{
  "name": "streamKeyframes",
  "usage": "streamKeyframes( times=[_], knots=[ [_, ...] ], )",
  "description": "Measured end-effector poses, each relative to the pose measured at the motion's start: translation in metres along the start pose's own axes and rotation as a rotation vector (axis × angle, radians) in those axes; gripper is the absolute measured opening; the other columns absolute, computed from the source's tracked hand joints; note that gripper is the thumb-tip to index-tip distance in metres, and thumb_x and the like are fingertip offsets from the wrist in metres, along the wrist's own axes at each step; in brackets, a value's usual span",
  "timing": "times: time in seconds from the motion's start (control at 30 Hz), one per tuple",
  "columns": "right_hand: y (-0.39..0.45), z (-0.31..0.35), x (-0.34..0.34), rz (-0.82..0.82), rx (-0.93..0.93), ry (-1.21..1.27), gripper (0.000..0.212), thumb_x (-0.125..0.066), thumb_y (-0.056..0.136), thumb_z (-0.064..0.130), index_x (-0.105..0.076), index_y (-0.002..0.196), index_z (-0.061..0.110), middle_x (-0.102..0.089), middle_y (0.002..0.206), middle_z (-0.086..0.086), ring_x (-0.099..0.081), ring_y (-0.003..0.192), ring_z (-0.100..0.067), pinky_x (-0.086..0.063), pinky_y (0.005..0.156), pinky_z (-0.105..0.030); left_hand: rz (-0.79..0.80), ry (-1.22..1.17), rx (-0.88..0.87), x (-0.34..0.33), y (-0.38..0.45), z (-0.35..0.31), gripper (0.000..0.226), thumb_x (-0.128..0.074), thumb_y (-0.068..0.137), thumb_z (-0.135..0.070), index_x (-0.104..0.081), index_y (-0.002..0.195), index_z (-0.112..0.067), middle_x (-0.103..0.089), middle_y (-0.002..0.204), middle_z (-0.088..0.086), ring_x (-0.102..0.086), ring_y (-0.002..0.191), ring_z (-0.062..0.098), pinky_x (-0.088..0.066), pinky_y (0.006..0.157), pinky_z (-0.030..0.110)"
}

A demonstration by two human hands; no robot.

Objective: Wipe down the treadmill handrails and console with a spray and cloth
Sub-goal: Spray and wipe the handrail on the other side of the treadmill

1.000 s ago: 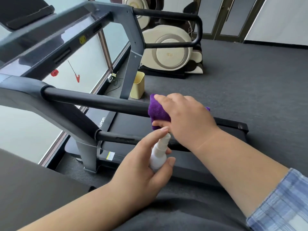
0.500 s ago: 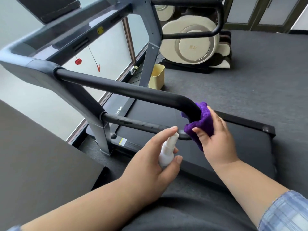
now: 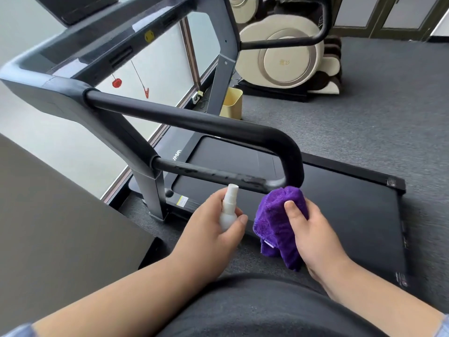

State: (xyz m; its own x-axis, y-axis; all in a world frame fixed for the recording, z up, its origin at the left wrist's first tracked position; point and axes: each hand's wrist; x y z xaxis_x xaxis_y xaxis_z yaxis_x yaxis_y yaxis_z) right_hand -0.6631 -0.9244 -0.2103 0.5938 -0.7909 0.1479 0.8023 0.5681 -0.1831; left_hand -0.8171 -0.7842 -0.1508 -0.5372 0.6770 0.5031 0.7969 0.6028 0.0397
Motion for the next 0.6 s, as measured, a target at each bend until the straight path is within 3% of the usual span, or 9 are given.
streamKeyframes(
  times=[0.13,0.17,0.2,0.3,0.37,0.43,0.5,0.6],
  knots=[
    [-0.002,0.017,-0.028,0.113,0.035,-0.006,0.047,-0.052,0.087,0.069,-0.057,0.124,0.041,-0.070,0.108,0.028,-0.065,0.100,0.009,-0.046,0.077,-0.006,0.060,-0.019,0.098,0.013,0.008,0.016,0.025,-0.060,0.080,-0.048,-0.048,0.101,-0.053,-0.067,0.087,-0.017,-0.058,0.063,0.001,-0.046,0.059,0.016],
    [-0.001,0.022,-0.037,0.133,0.037,0.024,0.047,-0.051,0.088,0.071,-0.056,0.125,0.043,-0.070,0.112,0.026,-0.064,0.105,0.007,-0.046,0.081,-0.006,0.077,-0.026,0.123,0.017,0.012,0.020,0.024,-0.061,0.080,-0.047,-0.048,0.099,-0.053,-0.068,0.087,-0.016,-0.058,0.062,0.001,-0.047,0.058,0.017],
    [0.000,0.027,-0.046,0.143,0.036,0.069,0.048,-0.050,0.087,0.072,-0.057,0.126,0.045,-0.070,0.116,0.023,-0.064,0.110,0.003,-0.048,0.087,-0.012,0.087,-0.034,0.150,0.022,0.017,0.024,0.022,-0.063,0.080,-0.045,-0.049,0.096,-0.051,-0.069,0.087,-0.015,-0.060,0.063,0.002,-0.048,0.058,0.019],
    [0.004,0.038,-0.081,0.155,-0.023,0.288,0.050,-0.049,0.090,0.069,-0.059,0.130,0.041,-0.069,0.126,0.005,-0.064,0.120,-0.019,-0.049,0.102,-0.052,0.116,-0.043,0.191,0.038,0.032,0.037,0.022,-0.070,0.083,-0.038,-0.052,0.094,-0.041,-0.070,0.085,-0.015,-0.065,0.070,0.004,-0.052,0.062,0.022],
    [0.005,0.043,-0.103,0.206,-0.083,0.432,0.057,-0.051,0.090,0.067,-0.056,0.136,0.034,-0.067,0.131,-0.005,-0.063,0.121,-0.031,-0.046,0.098,-0.068,0.151,-0.072,0.206,0.047,0.042,0.045,0.028,-0.074,0.079,-0.044,-0.053,0.096,-0.039,-0.070,0.083,-0.017,-0.067,0.071,0.005,-0.054,0.062,0.022],
    [0.006,0.045,-0.119,0.293,-0.117,0.497,0.069,-0.053,0.087,0.070,-0.050,0.143,0.029,-0.064,0.135,-0.010,-0.063,0.120,-0.034,-0.046,0.092,-0.074,0.185,-0.100,0.208,0.055,0.049,0.052,0.035,-0.076,0.073,-0.050,-0.054,0.099,-0.040,-0.071,0.084,-0.016,-0.069,0.073,0.005,-0.054,0.061,0.021],
    [0.007,0.045,-0.130,0.365,-0.090,0.468,0.081,-0.062,0.081,0.073,-0.044,0.146,0.029,-0.060,0.139,-0.009,-0.060,0.125,-0.032,-0.045,0.096,-0.071,0.219,-0.098,0.194,0.063,0.054,0.061,0.037,-0.076,0.072,-0.048,-0.053,0.100,-0.040,-0.071,0.087,-0.018,-0.068,0.076,0.002,-0.054,0.063,0.019],
    [0.012,0.050,-0.140,0.376,-0.032,0.365,0.092,-0.080,0.071,0.062,-0.038,0.147,0.033,-0.056,0.145,-0.001,-0.051,0.135,-0.022,-0.042,0.109,-0.053,0.271,-0.111,0.177,0.074,0.065,0.073,0.038,-0.076,0.072,-0.041,-0.051,0.100,-0.040,-0.068,0.092,-0.025,-0.066,0.080,-0.002,-0.051,0.063,0.014]
  ],
)
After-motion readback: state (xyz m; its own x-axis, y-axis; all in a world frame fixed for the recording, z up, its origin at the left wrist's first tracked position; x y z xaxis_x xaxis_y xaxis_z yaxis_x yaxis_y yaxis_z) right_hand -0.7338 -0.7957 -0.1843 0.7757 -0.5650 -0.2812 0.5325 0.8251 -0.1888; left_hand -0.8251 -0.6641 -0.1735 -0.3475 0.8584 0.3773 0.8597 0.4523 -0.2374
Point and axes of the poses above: each hand's wrist, its own y-axis towards the middle knuckle, its own x-axis out of the back of the hand, z = x × y
